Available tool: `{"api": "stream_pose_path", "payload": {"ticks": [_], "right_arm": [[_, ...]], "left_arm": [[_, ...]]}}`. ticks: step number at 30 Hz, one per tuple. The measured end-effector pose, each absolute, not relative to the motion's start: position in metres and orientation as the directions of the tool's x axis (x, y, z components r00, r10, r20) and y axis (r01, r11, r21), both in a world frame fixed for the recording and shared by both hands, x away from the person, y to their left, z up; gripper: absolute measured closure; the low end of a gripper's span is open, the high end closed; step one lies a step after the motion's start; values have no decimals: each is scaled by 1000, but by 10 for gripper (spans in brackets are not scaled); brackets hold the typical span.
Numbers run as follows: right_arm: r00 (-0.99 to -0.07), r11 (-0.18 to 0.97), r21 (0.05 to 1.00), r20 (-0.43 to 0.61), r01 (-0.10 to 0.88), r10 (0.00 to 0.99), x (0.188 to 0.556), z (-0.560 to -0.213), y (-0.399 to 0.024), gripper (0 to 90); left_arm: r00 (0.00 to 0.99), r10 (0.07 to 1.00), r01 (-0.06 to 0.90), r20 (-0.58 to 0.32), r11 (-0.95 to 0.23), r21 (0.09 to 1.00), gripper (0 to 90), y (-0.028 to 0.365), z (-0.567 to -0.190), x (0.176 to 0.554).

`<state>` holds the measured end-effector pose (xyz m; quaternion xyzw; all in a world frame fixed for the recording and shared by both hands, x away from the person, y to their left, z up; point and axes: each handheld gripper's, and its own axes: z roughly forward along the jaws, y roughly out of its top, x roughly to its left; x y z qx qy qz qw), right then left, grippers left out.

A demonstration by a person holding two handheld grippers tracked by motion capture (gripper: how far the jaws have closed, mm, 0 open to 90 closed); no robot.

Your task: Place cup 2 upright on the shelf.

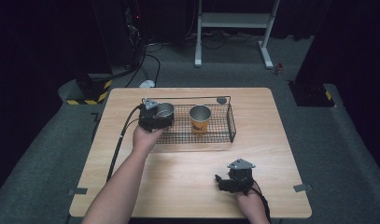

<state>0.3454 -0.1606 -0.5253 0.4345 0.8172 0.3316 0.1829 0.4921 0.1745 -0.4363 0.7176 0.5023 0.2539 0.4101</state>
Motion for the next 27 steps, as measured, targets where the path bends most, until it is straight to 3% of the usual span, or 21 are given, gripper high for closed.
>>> {"api": "stream_pose_path", "payload": {"ticks": [27], "right_arm": [[-555, 402, 701, -11, 589, 832, 345, -525, -161, 127]], "left_arm": [[339, 940, 600, -39, -184, 779, 189, 171, -456, 501]]}}
